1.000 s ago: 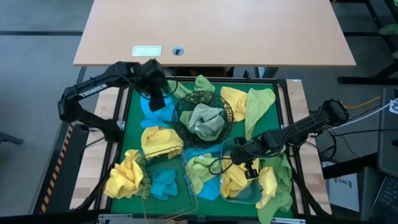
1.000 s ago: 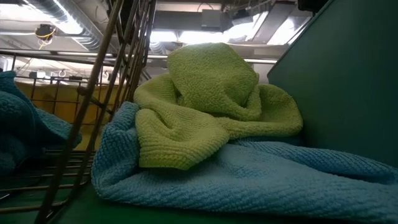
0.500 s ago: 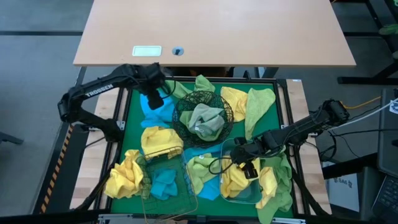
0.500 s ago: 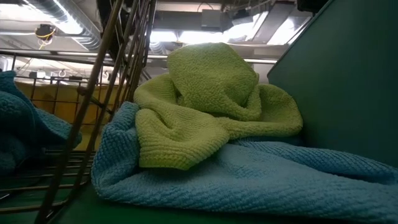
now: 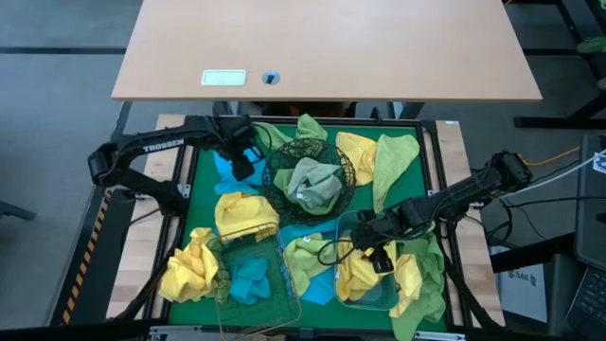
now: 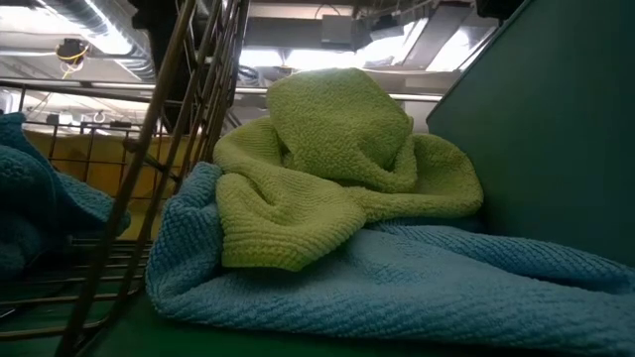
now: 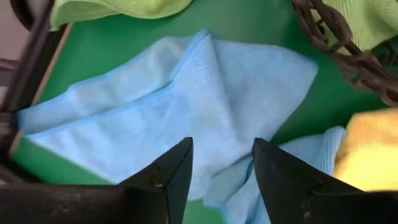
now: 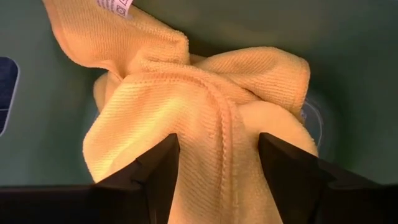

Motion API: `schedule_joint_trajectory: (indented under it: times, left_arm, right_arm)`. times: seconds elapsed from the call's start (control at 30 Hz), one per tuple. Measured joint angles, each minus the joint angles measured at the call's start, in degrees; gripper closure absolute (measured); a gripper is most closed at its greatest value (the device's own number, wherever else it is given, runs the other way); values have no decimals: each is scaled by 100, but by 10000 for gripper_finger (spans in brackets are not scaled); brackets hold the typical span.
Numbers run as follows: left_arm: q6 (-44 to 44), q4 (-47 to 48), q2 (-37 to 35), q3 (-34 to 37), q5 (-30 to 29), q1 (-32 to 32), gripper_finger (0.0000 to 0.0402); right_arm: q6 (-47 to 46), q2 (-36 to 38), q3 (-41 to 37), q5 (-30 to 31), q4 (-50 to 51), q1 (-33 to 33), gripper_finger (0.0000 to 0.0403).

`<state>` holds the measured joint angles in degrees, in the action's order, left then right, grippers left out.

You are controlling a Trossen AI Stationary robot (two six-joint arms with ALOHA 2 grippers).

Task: Sort microfiber towel by color & place in baskets
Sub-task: Put the yellow microfiber cloth into the blue bin, then put the blue microfiber cloth into the wire basket

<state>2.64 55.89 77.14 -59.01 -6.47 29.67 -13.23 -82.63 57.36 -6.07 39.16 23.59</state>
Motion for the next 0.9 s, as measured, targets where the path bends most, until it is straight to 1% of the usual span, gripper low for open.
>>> schedule_joint_trajectory:
  times: [0.1,0.3,0.57,0.9]
  left_arm:
    - [77,-448,0,285,41,2,237]
    - [171,-1180,0,862,41,2,236]
    - [444,-2136,0,1588,43,4,236]
    - [452,-2669,0,2076,43,4,236]
  right_arm:
    - [0,0,107,0,154,0,184]
    - [2,9,602,0,857,0,184]
    - [4,9,1268,-4,1150,0,184]
    - [359,9,2546,34,2165,0,185]
